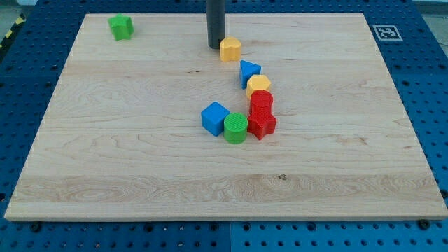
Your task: Push the yellow heart to the top of the blue triangle
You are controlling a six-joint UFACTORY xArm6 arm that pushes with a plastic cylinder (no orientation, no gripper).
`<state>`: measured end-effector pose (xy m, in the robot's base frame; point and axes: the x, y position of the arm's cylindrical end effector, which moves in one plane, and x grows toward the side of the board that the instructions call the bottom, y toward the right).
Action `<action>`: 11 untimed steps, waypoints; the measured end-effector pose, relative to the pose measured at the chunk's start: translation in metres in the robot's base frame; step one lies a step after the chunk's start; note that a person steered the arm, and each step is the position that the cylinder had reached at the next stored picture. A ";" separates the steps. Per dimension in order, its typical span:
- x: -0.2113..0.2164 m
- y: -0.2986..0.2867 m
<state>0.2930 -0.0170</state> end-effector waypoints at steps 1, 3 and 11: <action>0.000 0.000; 0.000 0.016; 0.024 0.031</action>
